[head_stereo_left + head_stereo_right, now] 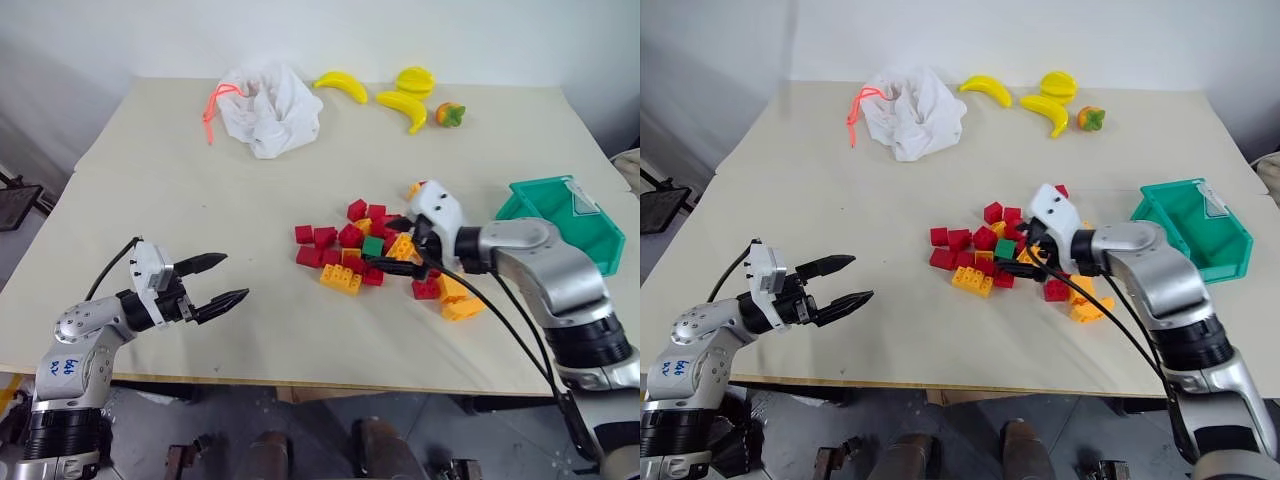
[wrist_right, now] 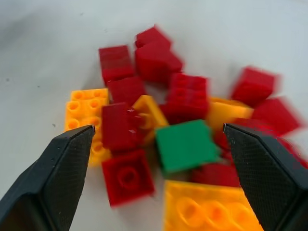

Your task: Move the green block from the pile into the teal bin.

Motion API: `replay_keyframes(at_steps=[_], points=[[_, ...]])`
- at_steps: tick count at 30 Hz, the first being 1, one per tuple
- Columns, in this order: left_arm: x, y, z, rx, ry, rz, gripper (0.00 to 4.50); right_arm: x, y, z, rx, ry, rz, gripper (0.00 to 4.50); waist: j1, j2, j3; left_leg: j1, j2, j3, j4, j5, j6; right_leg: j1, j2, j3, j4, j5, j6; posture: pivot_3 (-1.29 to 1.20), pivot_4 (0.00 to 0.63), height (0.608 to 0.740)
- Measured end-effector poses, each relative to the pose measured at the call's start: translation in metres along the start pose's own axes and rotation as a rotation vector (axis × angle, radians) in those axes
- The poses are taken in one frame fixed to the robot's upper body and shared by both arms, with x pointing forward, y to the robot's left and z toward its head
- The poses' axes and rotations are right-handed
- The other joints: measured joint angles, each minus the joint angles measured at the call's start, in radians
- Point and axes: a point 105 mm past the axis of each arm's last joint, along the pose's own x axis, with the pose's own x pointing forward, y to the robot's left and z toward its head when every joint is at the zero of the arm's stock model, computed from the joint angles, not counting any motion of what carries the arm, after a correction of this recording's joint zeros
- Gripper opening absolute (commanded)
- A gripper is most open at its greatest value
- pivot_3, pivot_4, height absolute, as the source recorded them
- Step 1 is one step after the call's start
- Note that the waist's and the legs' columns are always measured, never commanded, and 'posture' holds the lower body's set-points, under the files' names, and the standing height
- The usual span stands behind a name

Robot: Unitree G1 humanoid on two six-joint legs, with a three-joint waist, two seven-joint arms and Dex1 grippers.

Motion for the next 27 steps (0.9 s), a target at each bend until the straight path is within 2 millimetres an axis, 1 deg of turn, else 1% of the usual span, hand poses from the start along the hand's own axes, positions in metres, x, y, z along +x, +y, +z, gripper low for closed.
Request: replay_keyframes(at_steps=[1, 2, 3, 6, 8, 9, 15, 20, 24, 27], points=[[0.0, 0.0, 0.0, 0.0, -0.001, 0.0, 4.5, 0.002, 0.0, 0.0, -0.006, 0.01, 0.001, 3.62, 0.0, 0.0, 0.0, -0.004, 0.0, 0.0, 0.001, 0.0, 0.0, -0.004, -0.001, -0.002, 0.001, 0.0, 0.0, 0.0, 0.15, 0.74], [0.0, 0.0, -0.001, -0.004, -0.002, 0.003, 4.5, 0.004, -0.002, -0.003, -0.01, 0.032, -0.005, 3.62, -0.002, 0.0, 0.0, -0.007, -0.001, 0.0, 0.002, 0.0, 0.0, -0.008, -0.004, -0.008, 0.003, 0.0, 0.0, 0.0, 0.15, 0.74], [0.0, -0.001, -0.002, -0.009, -0.003, 0.004, 4.5, 0.005, -0.005, -0.005, -0.012, 0.046, -0.014, 3.62, -0.005, 0.0, 0.0, -0.007, -0.002, 0.0, 0.002, 0.0, 0.0, -0.008, -0.006, -0.012, 0.003, 0.0, -0.001, 0.0, 0.15, 0.74], [0.0, -0.002, -0.004, -0.016, -0.004, 0.012, 4.5, 0.006, -0.012, -0.001, -0.057, 0.055, -0.039, 3.62, -0.01, 0.0, 0.0, -0.007, -0.002, 0.002, 0.003, 0.0, 0.0, -0.008, -0.008, -0.016, 0.003, 0.0, -0.001, 0.0, 0.15, 0.74], [0.001, -0.004, -0.004, -0.014, -0.009, 0.01, 4.5, 0.008, -0.018, -0.007, -0.042, 0.081, -0.061, 3.62, -0.012, 0.0, 0.0, -0.006, -0.003, 0.003, 0.005, 0.0, 0.0, -0.008, -0.01, -0.018, 0.004, 0.001, -0.001, 0.0, 0.15, 0.74], [0.001, -0.006, -0.004, -0.014, -0.01, 0.01, 4.5, 0.009, -0.019, -0.01, -0.033, 0.089, -0.063, 3.62, -0.012, 0.0, 0.0, -0.006, -0.003, 0.003, 0.005, 0.0, 0.0, -0.008, -0.01, -0.019, 0.004, 0.001, -0.001, 0.0, 0.15, 0.74], [-0.002, -0.008, -0.008, -0.026, -0.001, 0.02, 4.5, 0.011, -0.022, -0.012, -0.041, 0.093, -0.054, 3.62, -0.008, 0.0, 0.0, -0.006, -0.003, 0.003, 0.009, 0.0, 0.0, -0.007, -0.011, -0.02, 0.006, 0.001, -0.001, 0.0, 0.15, 0.74], [-0.002, -0.008, -0.008, -0.025, -0.001, 0.024, 4.5, 0.01, -0.026, -0.013, -0.058, 0.105, -0.042, 3.62, -0.008, 0.0, 0.0, -0.006, -0.004, 0.003, 0.009, 0.0, 0.001, -0.007, -0.013, -0.021, 0.006, 0.001, -0.001, 0.0, 0.15, 0.74], [-0.002, -0.008, -0.007, -0.024, -0.002, 0.021, 4.5, 0.015, -0.025, -0.011, -0.092, 0.124, -0.012, 3.62, -0.008, 0.0, 0.0, -0.006, -0.004, 0.002, 0.009, 0.0, 0.001, -0.007, -0.013, -0.022, 0.006, 0.001, -0.001, 0.0, 0.15, 0.74], [-0.001, -0.009, -0.006, -0.019, -0.006, 0.013, 4.5, 0.017, -0.028, -0.01, -0.097, 0.131, -0.007, 3.06, -0.008, 0.0, 0.0, -0.006, -0.004, 0.002, 0.009, 0.0, 0.001, -0.007, -0.013, -0.023, 0.006, 0.001, -0.001, 0.0, 0.15, 0.74]])
